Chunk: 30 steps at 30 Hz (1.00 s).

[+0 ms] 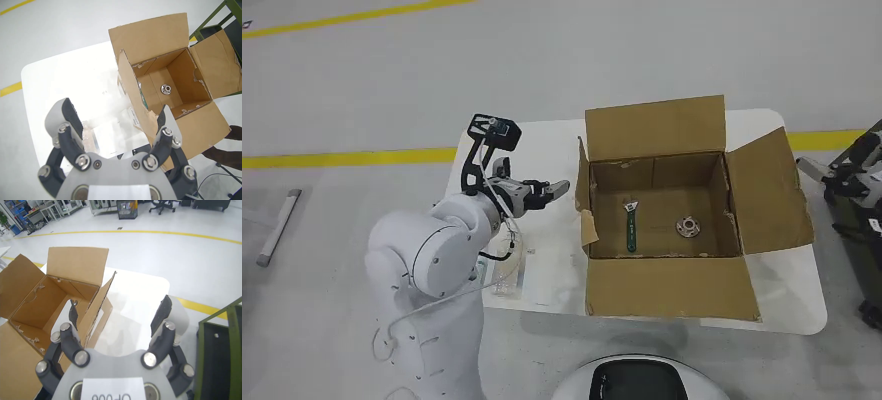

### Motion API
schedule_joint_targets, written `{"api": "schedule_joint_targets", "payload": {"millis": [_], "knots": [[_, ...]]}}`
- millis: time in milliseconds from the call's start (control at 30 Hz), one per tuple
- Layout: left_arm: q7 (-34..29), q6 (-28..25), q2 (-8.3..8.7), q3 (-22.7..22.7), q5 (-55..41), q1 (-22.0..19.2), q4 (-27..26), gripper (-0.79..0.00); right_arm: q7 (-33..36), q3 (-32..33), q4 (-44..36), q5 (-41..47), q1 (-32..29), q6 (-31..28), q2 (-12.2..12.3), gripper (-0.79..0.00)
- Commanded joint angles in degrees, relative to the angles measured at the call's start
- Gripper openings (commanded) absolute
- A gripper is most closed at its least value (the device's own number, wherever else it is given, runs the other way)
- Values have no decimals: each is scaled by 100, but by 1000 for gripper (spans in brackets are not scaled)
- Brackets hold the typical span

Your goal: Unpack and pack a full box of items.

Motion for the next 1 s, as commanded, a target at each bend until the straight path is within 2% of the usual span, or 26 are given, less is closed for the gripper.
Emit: {"api": "schedule_joint_targets", "payload": {"millis": [0,33,67,167,267,400,633,733,967], "knots": [[0,0,0,0,0,0,0,0,-361,98,-204,-266,-142,-102,-9,-62],[0,0,0,0,0,0,0,0,-561,141,-304,-412,-198,-136,-15,-576],[0,0,0,0,0,0,0,0,-767,160,-392,-541,-265,-186,-24,-785],[315,15,13,66,-40,136,4,0,-1338,170,-606,-906,-445,-356,-49,-785],[438,106,13,308,-86,88,66,0,-1637,90,-766,-1166,-591,-444,-69,-785],[497,225,0,706,-92,-132,288,0,-1719,-34,-825,-1278,-690,-419,-90,-785],[184,689,-16,1273,569,-568,1147,0,-1696,-215,-900,-1347,-751,-418,-112,-785],[-24,843,-10,1330,751,-638,1419,0,-1686,-343,-850,-1338,-741,-438,-122,-785],[-137,933,22,1197,756,-707,1551,0,-1426,-687,-555,-1524,-618,-475,-126,-785]]}}
